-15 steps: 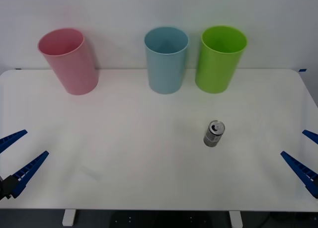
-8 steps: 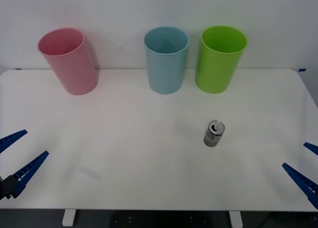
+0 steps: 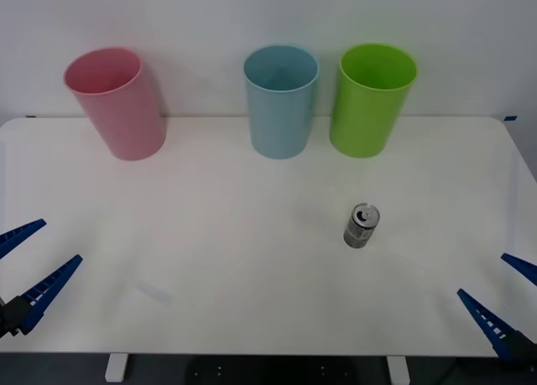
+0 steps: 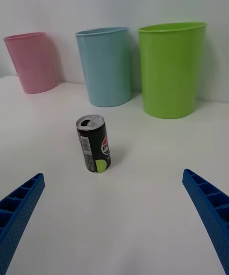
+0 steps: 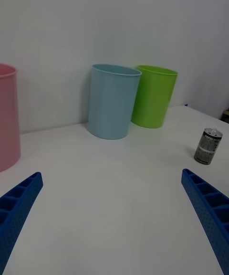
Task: Grasp the object on the table and drop it into the matching bin: aluminum can to the light blue bin, PET bottle to the pink bin.
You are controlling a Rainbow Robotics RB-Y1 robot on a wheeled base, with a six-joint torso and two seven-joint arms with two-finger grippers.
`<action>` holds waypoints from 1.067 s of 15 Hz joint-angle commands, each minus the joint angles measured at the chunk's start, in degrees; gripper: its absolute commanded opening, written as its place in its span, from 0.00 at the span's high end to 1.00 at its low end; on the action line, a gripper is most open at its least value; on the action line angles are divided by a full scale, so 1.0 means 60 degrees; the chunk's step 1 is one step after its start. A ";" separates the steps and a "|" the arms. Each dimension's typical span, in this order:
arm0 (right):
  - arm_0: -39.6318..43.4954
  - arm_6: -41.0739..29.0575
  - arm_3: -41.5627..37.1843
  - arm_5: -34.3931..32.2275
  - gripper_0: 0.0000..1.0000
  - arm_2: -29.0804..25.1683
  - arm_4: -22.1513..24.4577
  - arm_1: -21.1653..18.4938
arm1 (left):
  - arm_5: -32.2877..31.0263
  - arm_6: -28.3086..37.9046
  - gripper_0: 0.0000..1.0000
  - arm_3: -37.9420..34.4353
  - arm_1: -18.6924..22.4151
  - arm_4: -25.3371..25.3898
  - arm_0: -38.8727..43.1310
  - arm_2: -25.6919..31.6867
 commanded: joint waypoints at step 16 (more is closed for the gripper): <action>-0.1874 0.3580 0.2307 0.1641 0.00 0.2403 -0.0939 0.0896 | 0.0000 0.0000 0.00 0.0000 0.0000 0.0000 0.0001 0.0000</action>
